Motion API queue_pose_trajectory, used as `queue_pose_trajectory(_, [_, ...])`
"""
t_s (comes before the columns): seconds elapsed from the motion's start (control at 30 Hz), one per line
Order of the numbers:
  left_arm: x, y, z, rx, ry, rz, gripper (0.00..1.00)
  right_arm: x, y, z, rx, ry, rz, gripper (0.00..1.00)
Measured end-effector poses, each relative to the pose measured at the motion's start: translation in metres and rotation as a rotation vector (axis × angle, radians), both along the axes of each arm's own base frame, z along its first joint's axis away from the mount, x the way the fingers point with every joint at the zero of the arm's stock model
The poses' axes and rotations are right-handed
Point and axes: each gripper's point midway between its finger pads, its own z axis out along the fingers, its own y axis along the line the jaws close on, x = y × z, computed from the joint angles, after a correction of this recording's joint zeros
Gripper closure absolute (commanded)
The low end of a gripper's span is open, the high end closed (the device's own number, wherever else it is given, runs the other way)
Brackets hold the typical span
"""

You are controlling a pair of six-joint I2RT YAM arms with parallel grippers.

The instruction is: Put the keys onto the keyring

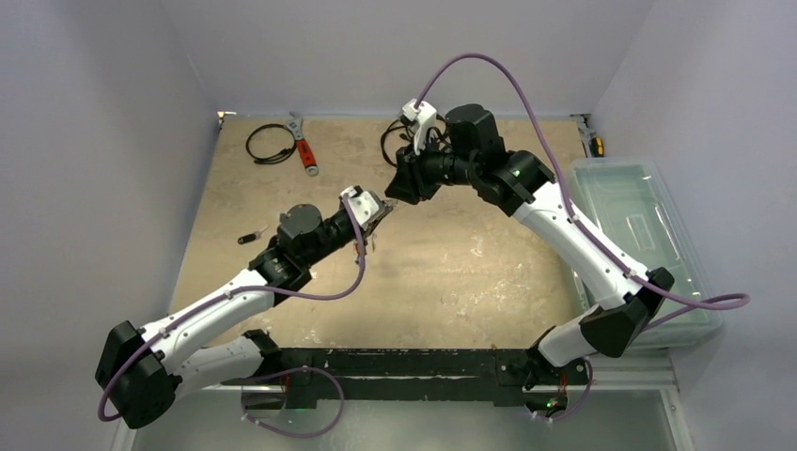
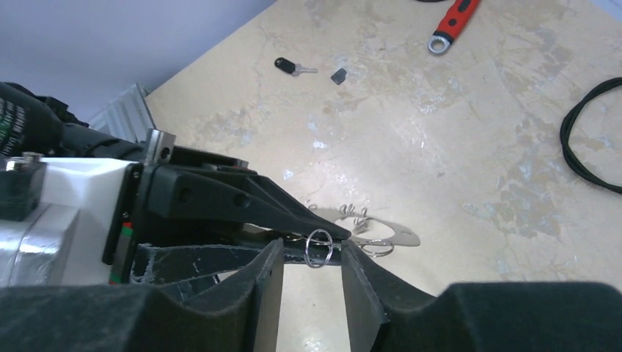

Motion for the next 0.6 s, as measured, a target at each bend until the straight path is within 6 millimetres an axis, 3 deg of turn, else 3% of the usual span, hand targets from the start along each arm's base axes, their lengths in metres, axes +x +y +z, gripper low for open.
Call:
queue_pose_trajectory(0.1, [0.000, 0.000, -0.002, -0.046, 0.043, 0.015, 1.00, 0.004, 0.003, 0.008, 0.031, -0.021, -0.009, 0.54])
queue_pose_trajectory(0.3, [-0.001, -0.001, 0.019, -0.171, 0.064, 0.009, 1.00, 0.006, -0.001, 0.033, 0.129, -0.143, -0.040, 0.53])
queue_pose_trajectory(0.43, [0.003, 0.003, 0.031, -0.258, 0.093, -0.001, 1.00, -0.008, -0.018, 0.042, 0.186, -0.281, -0.036, 0.51])
queue_pose_trajectory(0.6, [0.003, 0.006, 0.037, -0.309, 0.119, -0.030, 1.00, -0.028, -0.036, 0.036, 0.207, -0.470, 0.021, 0.51])
